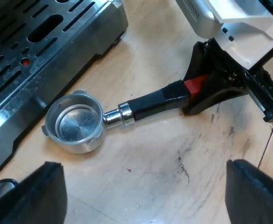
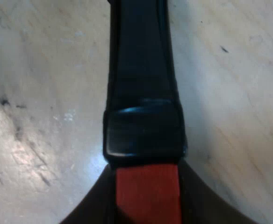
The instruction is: Grind coffee beans and then tamp
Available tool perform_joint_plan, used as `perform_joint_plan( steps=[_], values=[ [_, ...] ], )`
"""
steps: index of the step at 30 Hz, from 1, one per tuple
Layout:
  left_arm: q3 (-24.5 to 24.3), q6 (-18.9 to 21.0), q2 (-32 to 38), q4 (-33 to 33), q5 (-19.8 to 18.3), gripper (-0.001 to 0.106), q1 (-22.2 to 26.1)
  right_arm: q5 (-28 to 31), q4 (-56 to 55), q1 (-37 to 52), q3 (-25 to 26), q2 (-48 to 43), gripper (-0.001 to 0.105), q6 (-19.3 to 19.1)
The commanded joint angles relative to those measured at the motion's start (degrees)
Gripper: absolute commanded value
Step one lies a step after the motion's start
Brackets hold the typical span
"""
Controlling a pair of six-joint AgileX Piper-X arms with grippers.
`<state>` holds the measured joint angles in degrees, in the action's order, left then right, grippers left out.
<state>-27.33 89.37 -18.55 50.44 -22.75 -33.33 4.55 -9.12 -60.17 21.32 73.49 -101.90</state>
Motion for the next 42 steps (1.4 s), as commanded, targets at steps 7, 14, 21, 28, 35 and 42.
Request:
perform_joint_plan(
  steps=[7, 14, 21, 28, 35, 42],
  values=[
    [-0.12, 0.75, 0.17, -0.61, -0.14, 0.071, -0.31, -5.56, 0.34, -0.02, 0.1, 0.55, 0.0, 6.62],
    [-0.12, 0.75, 0.17, -0.61, -0.14, 0.071, -0.31, -5.56, 0.21, -0.02, 0.1, 0.55, 0.0, 8.32],
    [-0.12, 0.75, 0.17, -0.61, -0.14, 0.071, -0.31, -5.28, -5.58, -0.02, 2.56, 0.55, 0.035, 8.32],
    [-0.12, 0.75, 0.17, -0.61, -0.14, 0.071, -0.31, -3.92, -7.02, -0.02, 3.56, 0.55, 0.055, 9.42],
    [-0.12, 0.75, 0.17, -0.61, -0.14, 0.071, -0.31, -3.49, -16.1, -0.02, 6.55, -0.08, 0.07, 11.27],
    [-0.12, 2.19, 0.17, -0.61, -0.14, 0.071, -0.31, -3.22, -26.66, -0.02, 10.11, -3.68, 0.07, 10.01]
  ],
)
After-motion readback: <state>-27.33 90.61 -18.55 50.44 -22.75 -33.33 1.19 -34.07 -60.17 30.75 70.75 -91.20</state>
